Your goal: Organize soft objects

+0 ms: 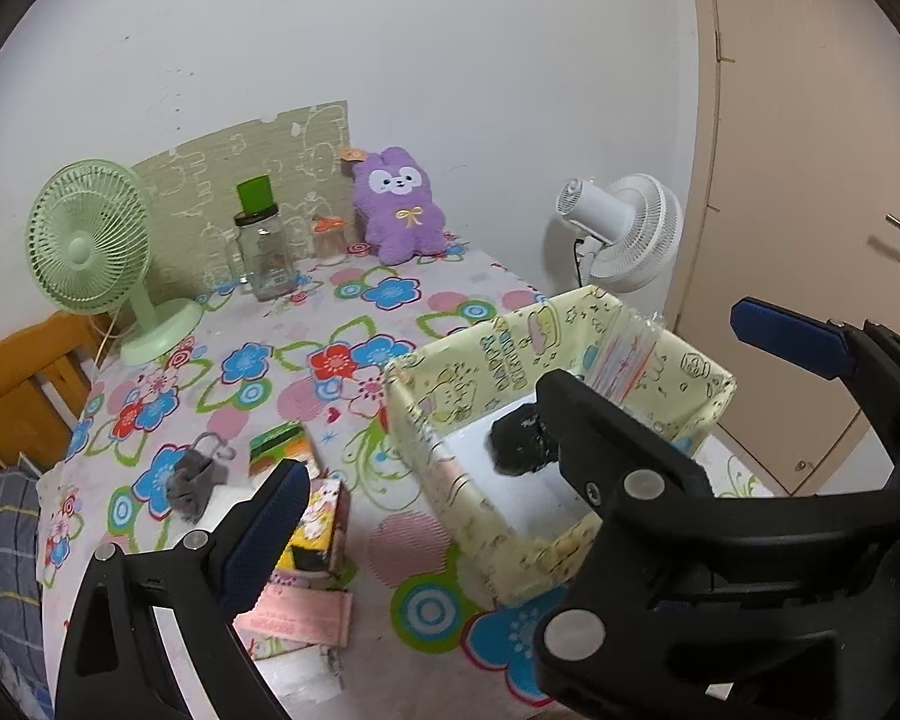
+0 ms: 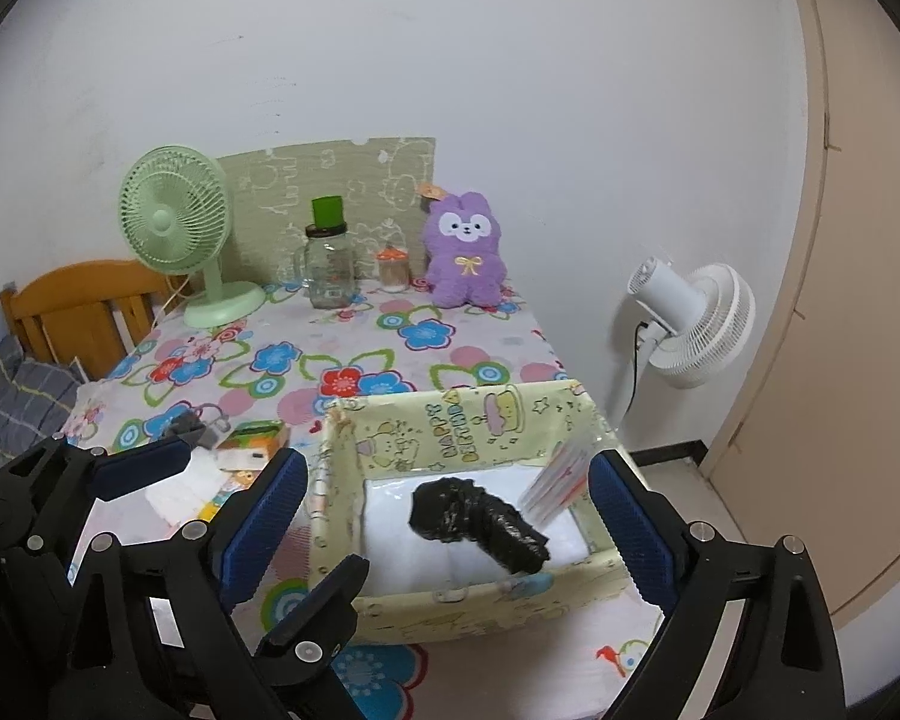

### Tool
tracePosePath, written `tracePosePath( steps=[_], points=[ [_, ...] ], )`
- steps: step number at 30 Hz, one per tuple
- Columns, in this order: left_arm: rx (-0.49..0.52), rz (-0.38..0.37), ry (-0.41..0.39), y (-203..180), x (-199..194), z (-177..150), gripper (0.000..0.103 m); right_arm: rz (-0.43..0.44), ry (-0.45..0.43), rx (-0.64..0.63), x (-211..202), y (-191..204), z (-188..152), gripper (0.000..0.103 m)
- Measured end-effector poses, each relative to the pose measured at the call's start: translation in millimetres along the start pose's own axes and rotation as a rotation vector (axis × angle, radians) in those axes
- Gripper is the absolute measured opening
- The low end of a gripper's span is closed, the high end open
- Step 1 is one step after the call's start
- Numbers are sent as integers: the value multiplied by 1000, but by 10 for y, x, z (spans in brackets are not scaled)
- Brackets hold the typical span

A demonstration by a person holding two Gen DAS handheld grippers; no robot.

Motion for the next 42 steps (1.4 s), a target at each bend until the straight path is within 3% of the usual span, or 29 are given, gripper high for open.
tracePosePath(
  steps=[8,30,42],
  points=[
    [-33,40,-25,273,-77,-137,99,-2,-15,3,-20,248,-89,102],
    [-154,130,-14,1015,-70,-611,99,185,23,-37,191,1166,-348,101],
    [-187,138,22,1243,-11,-898,99,237,76,-53,323,1485,-564,91]
  ],
)
Point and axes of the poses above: each gripper's, at about its wrist camera, not at the fingertips, and x roughly the way its jaws point, y to its left, z to its top, the point moved 10 cm from there along x, roughly the way its jaws point, and after that the axes turned 8 degrees about -x, right-handed, at the moved point
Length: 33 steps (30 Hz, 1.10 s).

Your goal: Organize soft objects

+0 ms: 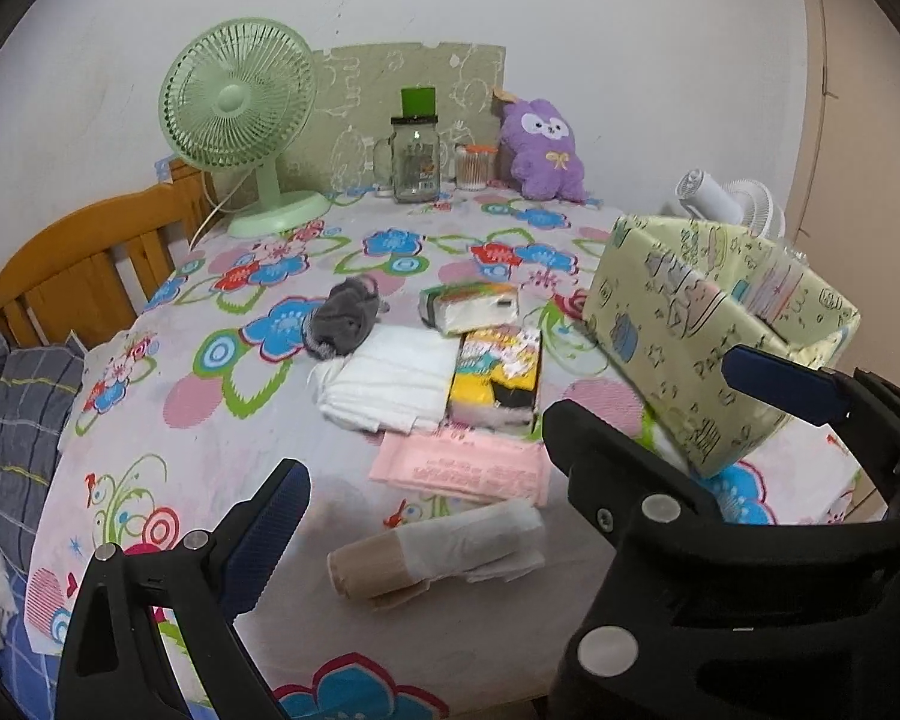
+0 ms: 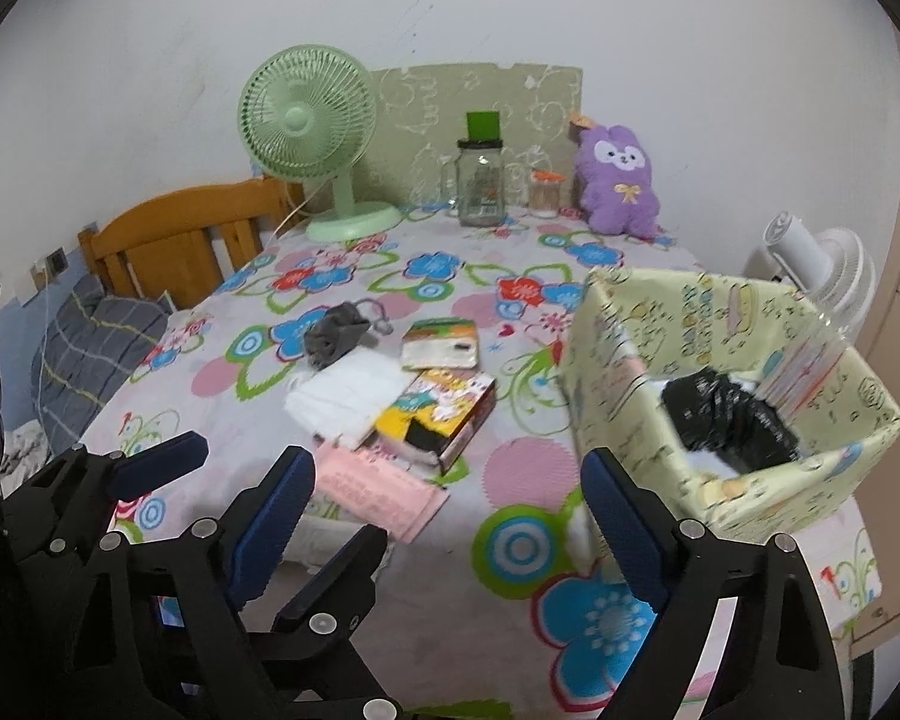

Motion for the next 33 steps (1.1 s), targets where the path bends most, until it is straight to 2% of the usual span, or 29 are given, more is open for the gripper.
tracePosePath(
  steps=[12,15,17,20,23,25,26,28,31,33],
  points=[
    [-9,-10,69,163,244,-248,99,37,76,-6,314,198,-265,91],
    [-19,13,90,228,340,-297,88,42,93,-12,381,209,-313,91],
    [-32,10,123,246,413,-352,86,48,109,-10,440,204,-347,91],
    [-18,17,110,225,417,-350,82,62,125,-3,499,214,-383,91],
    [-3,11,104,215,409,-336,68,76,133,2,540,228,-382,91],
    [4,0,102,206,394,-325,50,84,132,-2,555,247,-368,91],
    [3,-2,102,211,395,-319,47,88,132,-5,561,257,-359,91],
    [-4,-9,104,233,391,-306,33,96,132,-12,576,283,-337,91],
    [-25,-27,109,280,390,-286,21,107,131,-17,588,309,-309,91],
    [-43,-26,109,328,385,-268,17,113,131,-17,602,321,-294,91]
  ],
)
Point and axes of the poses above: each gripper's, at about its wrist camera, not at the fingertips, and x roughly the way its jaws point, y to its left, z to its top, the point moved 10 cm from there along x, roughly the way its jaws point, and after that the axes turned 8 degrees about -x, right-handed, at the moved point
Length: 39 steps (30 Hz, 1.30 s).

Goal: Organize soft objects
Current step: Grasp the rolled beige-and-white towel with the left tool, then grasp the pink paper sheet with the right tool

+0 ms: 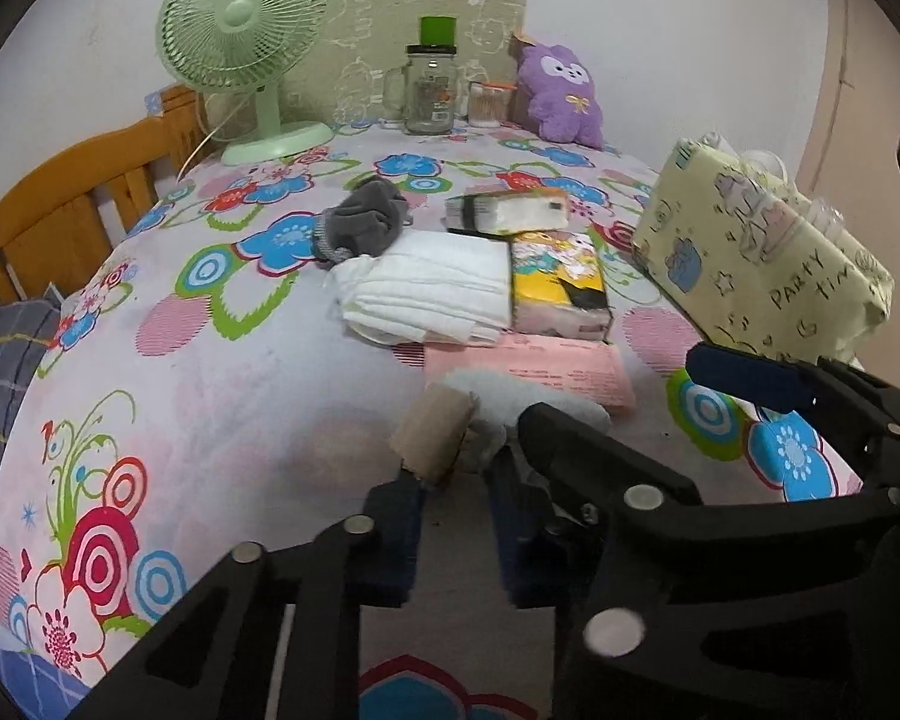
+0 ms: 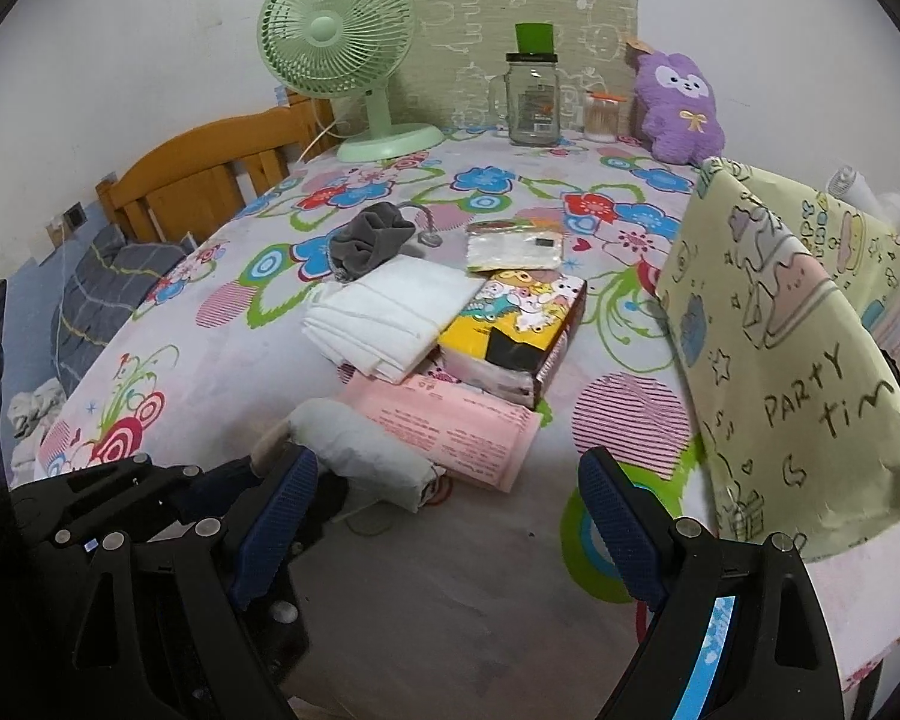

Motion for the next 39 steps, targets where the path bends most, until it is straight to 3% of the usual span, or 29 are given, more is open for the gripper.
tracePosePath(
  steps=[14,27,30,32,36,37,39],
  points=[
    [-86,170,-60,522,-9,184,12,-6,0,23,124,8,140,91],
    [-63,145,-33,409,93,172,12,23,56,23,435,3,169,86],
    [-55,150,-32,395,93,170,12,38,56,23,445,26,167,79],
    [-38,154,-34,367,91,165,12,50,59,11,437,62,165,67],
    [-15,149,-32,312,80,138,12,69,66,-8,408,99,140,59],
    [-13,148,-31,303,77,133,11,71,66,-8,399,105,132,49],
    [-14,143,-27,281,68,119,10,65,68,-6,379,101,111,45]
  ],
)
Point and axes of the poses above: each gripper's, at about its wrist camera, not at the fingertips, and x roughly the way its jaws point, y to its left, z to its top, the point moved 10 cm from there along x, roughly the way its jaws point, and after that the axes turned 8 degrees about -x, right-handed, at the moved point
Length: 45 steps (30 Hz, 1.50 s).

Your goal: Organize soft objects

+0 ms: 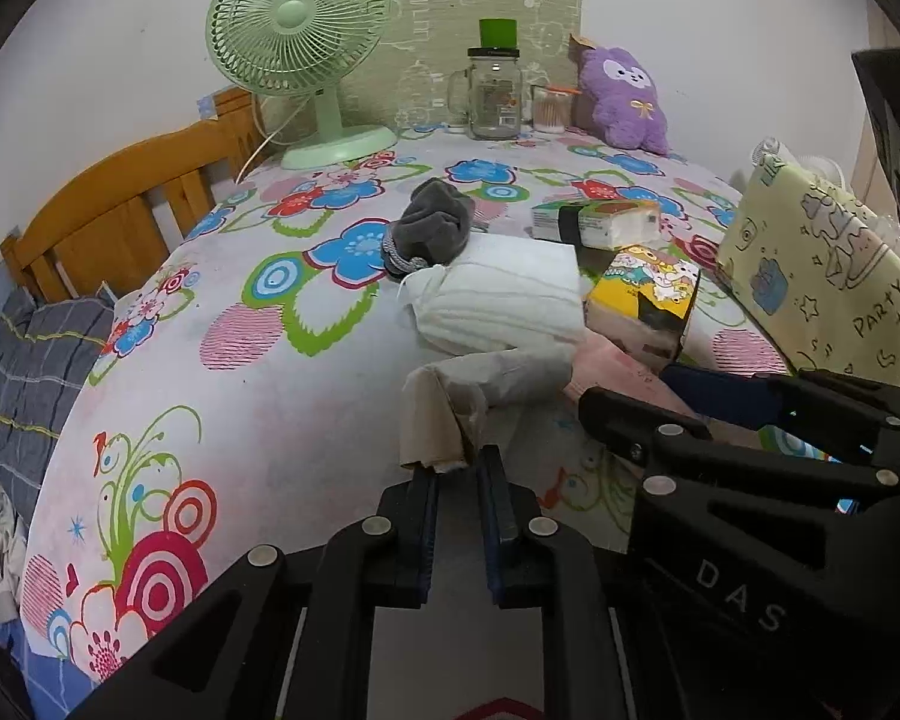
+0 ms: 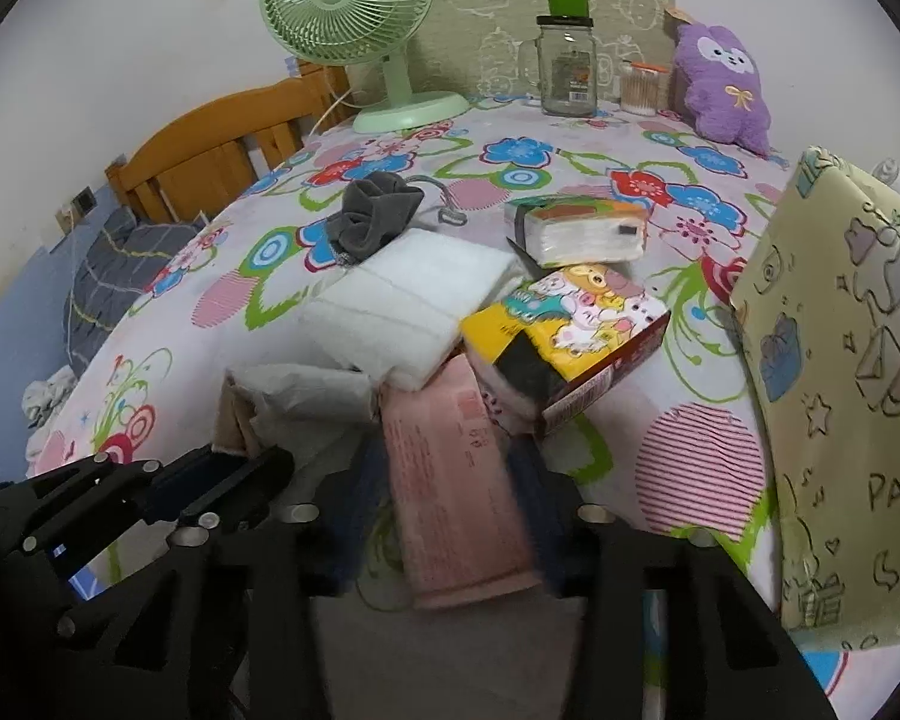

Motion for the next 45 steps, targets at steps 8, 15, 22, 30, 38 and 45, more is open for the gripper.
tracePosePath(
  steps=[8,15,22,30,38,45],
  points=[
    [-7,-15,0,-52,-97,-40,8,10,10,23,-86,8,-66,41],
    [-14,-32,-27,-99,-260,20,7,-10,-31,18,-284,12,-21,41],
    [-7,-59,-69,-197,-435,140,7,-49,-73,26,-529,-47,61,42],
    [-2,-78,-115,-314,-628,300,7,-78,-118,29,-785,-120,189,42],
    [16,-96,-151,-476,-782,492,7,-106,-151,45,-1029,-234,327,42],
    [39,-108,-182,-638,-892,677,7,-129,-183,63,-1239,-382,461,42]
  ],
)
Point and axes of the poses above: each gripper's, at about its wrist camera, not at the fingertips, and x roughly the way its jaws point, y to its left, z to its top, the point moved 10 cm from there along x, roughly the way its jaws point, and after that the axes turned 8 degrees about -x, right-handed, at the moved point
